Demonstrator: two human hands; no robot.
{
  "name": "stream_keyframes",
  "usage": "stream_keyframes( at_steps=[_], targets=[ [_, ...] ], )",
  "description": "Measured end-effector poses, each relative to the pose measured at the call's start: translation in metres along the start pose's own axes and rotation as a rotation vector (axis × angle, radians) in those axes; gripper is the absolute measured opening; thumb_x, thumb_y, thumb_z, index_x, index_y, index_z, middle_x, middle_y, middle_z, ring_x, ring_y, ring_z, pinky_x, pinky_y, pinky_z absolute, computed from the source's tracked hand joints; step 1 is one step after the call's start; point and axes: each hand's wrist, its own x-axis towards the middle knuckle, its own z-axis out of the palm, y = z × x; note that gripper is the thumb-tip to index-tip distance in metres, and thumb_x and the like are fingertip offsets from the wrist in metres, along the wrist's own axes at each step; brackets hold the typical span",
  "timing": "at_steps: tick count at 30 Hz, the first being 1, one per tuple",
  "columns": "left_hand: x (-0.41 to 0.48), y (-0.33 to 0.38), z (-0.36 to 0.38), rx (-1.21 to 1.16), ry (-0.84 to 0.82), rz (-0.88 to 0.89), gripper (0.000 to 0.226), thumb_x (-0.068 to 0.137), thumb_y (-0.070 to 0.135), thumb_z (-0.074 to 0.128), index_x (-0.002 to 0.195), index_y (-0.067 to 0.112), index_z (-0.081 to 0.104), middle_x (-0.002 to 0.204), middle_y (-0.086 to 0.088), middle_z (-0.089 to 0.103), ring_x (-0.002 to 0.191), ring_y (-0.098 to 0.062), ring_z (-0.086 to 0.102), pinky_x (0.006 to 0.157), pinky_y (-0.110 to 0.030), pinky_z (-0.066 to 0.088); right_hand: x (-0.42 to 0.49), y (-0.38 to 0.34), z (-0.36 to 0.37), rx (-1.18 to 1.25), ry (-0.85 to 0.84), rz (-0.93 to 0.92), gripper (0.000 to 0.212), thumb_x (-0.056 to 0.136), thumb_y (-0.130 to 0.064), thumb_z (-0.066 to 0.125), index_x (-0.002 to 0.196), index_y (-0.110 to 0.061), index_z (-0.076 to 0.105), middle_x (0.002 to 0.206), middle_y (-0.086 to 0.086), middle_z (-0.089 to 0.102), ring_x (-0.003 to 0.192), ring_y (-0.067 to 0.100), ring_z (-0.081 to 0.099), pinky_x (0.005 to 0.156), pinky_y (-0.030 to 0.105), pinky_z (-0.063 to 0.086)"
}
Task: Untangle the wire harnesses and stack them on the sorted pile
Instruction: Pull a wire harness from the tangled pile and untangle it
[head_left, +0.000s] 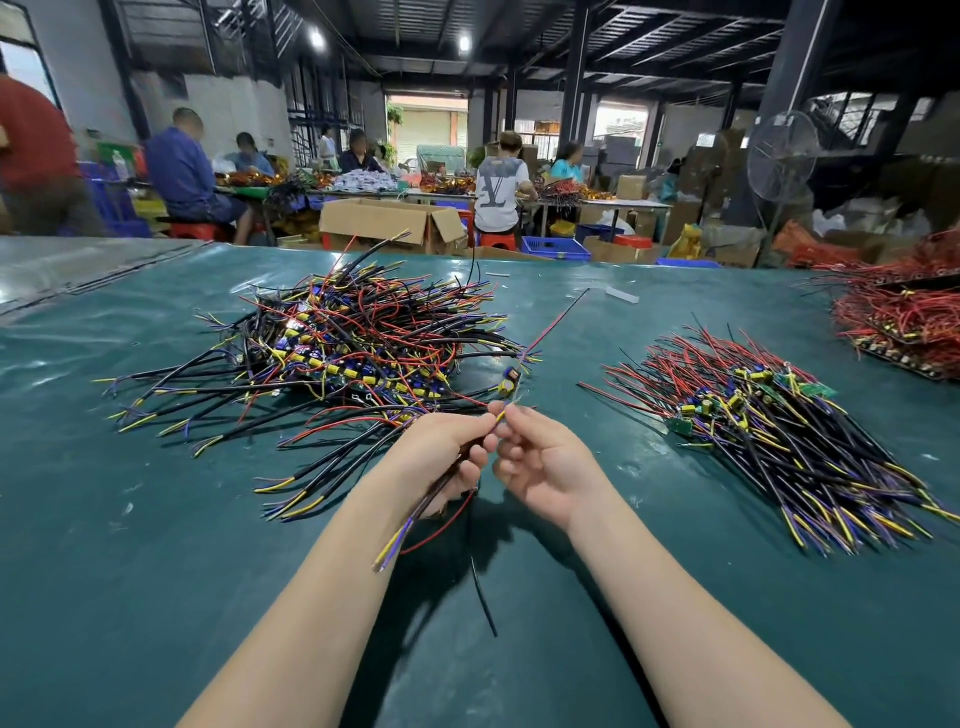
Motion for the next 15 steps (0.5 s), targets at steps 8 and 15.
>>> stream_keyframes(
  at_steps=[8, 15],
  targets=[
    [-0.0007, -0.003, 0.0023, 0.256, 0.028, 0.161, 0.021, 0.093, 0.012, 0.053, 0.076, 0.006, 0.063, 0.052, 0.006, 0.052, 0.035, 0.002, 0.038, 0.031, -0.008, 0.027, 0.0018, 0.0044, -0.0005, -0.161, 0.156, -0.168, 0.026, 0.089, -0.009, 0.055, 0.062, -0.008, 0.055, 0.049, 0.001, 0.043, 0.035, 0.004, 0.028, 0.033, 0.013, 0.02],
    [-0.0018, -0.002, -0.0003, 0.159, 0.114, 0.111, 0.023, 0.091, 0.013, 0.056, 0.071, 0.007, 0.065, 0.046, 0.008, 0.049, 0.032, 0.002, 0.039, 0.03, -0.008, 0.027, -0.0007, -0.0007, 0.0007, -0.45, 0.347, -0.435, 0.02, 0.079, -0.001, 0.068, 0.064, -0.011, 0.059, 0.041, -0.007, 0.049, 0.031, 0.003, 0.035, 0.035, 0.013, 0.03]
  ],
)
